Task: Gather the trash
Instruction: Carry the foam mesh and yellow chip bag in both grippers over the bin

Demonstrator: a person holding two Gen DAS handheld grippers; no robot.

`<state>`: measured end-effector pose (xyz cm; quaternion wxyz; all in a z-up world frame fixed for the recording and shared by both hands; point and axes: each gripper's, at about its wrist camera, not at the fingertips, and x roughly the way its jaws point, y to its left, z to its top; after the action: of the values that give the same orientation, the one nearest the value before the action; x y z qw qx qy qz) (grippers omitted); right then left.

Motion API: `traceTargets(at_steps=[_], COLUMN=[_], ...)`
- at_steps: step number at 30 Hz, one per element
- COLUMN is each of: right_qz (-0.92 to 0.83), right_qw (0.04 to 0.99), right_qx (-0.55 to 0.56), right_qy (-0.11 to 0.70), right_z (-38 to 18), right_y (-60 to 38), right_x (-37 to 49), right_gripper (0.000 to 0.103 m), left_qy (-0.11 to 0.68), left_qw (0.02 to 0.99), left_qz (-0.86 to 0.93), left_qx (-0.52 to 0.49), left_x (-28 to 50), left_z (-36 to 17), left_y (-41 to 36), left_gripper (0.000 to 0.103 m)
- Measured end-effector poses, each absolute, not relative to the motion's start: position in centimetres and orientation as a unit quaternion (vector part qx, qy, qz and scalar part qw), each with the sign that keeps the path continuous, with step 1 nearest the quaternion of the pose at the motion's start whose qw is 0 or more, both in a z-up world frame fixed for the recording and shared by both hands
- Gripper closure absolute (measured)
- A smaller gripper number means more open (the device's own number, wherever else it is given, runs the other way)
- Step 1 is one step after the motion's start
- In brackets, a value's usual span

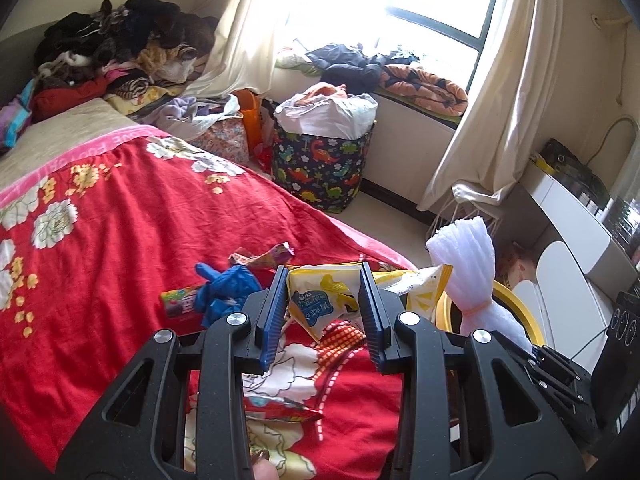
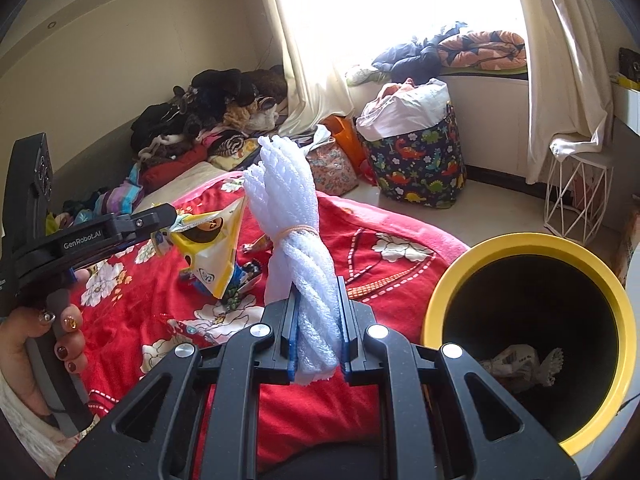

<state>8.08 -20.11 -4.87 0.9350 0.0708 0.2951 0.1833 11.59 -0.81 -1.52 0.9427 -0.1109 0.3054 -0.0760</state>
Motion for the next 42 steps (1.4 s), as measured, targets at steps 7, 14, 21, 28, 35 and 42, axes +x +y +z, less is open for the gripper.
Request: traceTargets(at_steps=[7,14,21,28,35,42], right_qz=[0.169,0.156,0.139,0.114,0.079,0.043], right_qw=[0.939,0.942,0.945,0.947,0.95,0.949], right_qx=[0.081,0.091,0.1,0.113,0.126,0.141], right_qy=[0.29,0.282,0.279,0.277,0.276,0.279], right_z=[-4.8,-4.6,-4.6,-4.8,-5.3,-6.3], right_y=[-21.4,-22.4,-23.8,-25.2,-27.6,-29.9], right_x=[7.9,7.7,7.5,7.3,7.0,6.4], right_gripper=[0.088,0.088,0.088,0.088,0.088,0.088], left_qy=[0.305,0.307,0.31,0.313,0.314,0.313], left_qw=[0.943,0.942,0.94,0.938,0.936,0.936], left_qz=[-0.085,-0.096,-0.108,-0.121,-0.136,-0.149], left_qx=[-0.105,-0.098,-0.09,-0.083,-0.075,-0.066], left_x=[11.8,11.8,11.8,11.8,11.6,11.6], left_z=[-1.3,-1.3,-1.4,-1.4,-1.5,-1.4], left_y=[-2.0,-3.1,-4.2,-5.5,-7.2,-8.8], left_gripper=[0.076,0.076,0.076,0.076,0.076,0.076])
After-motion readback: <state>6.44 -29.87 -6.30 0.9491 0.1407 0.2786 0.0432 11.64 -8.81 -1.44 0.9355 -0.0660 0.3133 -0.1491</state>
